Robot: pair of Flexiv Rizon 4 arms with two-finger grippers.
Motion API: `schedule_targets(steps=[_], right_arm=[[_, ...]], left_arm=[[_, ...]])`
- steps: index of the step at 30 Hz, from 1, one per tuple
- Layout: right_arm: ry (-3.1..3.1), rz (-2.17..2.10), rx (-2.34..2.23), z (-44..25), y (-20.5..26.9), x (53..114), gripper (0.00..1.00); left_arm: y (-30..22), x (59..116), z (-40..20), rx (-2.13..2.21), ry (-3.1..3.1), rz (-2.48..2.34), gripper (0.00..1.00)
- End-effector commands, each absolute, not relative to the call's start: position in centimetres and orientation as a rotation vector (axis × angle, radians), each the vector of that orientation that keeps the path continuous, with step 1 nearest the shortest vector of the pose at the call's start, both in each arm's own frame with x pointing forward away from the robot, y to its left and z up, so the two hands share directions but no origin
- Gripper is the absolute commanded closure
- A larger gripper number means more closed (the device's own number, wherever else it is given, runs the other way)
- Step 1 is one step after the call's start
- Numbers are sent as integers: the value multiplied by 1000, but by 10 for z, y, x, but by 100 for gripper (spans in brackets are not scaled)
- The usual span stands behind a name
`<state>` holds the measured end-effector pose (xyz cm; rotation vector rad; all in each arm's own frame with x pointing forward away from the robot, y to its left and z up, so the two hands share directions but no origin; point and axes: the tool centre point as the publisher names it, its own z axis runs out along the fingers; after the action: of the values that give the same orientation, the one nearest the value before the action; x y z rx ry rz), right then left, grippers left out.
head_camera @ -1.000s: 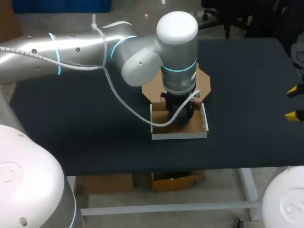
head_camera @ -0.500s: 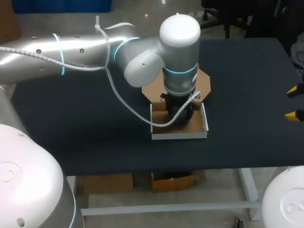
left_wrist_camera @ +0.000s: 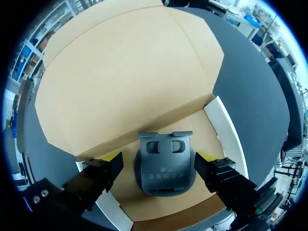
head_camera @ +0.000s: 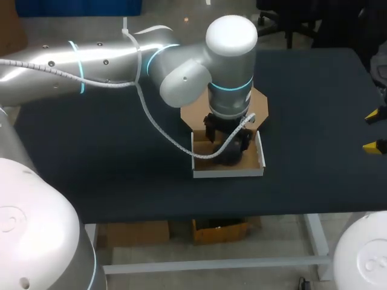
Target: Assemble the packaging by folding the flat box into shape, placing the metal phone stand inside, and closing the box properly
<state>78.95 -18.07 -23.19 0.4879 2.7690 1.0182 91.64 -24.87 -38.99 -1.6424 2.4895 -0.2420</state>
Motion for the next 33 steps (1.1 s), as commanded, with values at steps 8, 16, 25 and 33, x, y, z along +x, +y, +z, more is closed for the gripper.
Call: schedule_targets(steps=[8,16,25,33], right_arm=[[2768,1017,488,-231,-181,788,0],[2768,1017,488,-231,-181,788,0],[2768,1017,488,-231,-181,788,0],[2768,1017,488,-231,-181,788,0]], left_arm=[[-244,920,-380,-1810,2344,-181,0],[-242,920,-379,-1989,2221,-109,0],[-239,918,-381,-2120,2181,-78,0],[-226,911,-374,-2176,2230,-85,0]])
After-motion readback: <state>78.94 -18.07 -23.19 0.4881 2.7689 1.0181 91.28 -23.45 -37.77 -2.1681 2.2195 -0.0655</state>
